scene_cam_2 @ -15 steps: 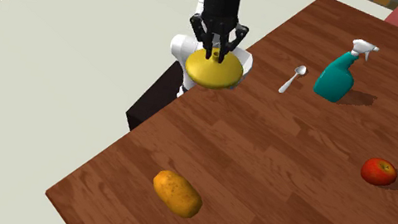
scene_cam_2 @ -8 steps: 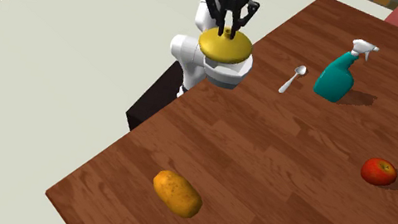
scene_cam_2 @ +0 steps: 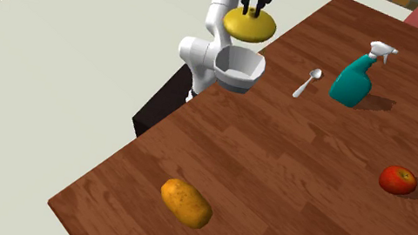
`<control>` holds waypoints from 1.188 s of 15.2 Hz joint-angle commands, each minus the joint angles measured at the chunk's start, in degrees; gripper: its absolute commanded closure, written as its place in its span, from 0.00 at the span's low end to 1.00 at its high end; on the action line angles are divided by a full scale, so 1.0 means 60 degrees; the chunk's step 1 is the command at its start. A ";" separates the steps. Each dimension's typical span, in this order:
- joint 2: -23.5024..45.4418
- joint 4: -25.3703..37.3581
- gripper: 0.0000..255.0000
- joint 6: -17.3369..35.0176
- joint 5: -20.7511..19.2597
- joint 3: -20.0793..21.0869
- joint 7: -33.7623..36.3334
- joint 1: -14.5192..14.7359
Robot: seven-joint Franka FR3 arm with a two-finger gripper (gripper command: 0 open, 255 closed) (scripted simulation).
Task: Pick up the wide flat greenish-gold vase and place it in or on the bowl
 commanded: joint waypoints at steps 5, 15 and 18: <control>-0.0780 -0.1186 1.00 0.0406 0.0112 0.0068 -0.0048 0.0063; -0.1870 -0.3192 1.00 0.1315 0.0221 0.0174 -0.0271 0.0154; -0.2175 -0.3753 1.00 0.1571 0.0265 0.0219 -0.0327 0.0184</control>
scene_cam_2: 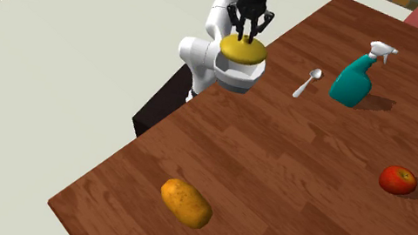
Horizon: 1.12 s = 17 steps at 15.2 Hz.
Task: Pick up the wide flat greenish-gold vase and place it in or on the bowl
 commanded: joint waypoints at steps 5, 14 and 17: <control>-0.0388 -0.0722 1.00 0.0341 0.0083 0.0085 -0.0054 0.0038; -0.0388 -0.0722 0.00 0.0341 0.0083 0.0085 -0.0054 0.0038; -0.0161 -0.0277 0.00 0.0121 0.0028 0.0024 -0.0022 0.0016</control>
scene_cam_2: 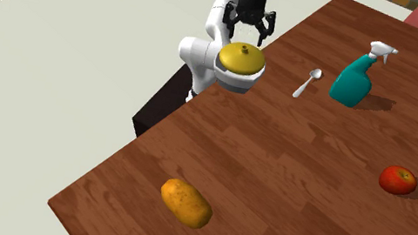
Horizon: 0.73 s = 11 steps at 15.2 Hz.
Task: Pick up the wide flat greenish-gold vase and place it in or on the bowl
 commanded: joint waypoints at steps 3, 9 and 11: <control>0.0780 0.1525 0.00 -0.0755 -0.0161 -0.0182 0.0118 -0.0060; 0.0780 0.1525 0.00 -0.0755 -0.0161 -0.0182 0.0118 -0.0060; 0.0780 0.1525 0.00 -0.0755 -0.0161 -0.0182 0.0118 -0.0060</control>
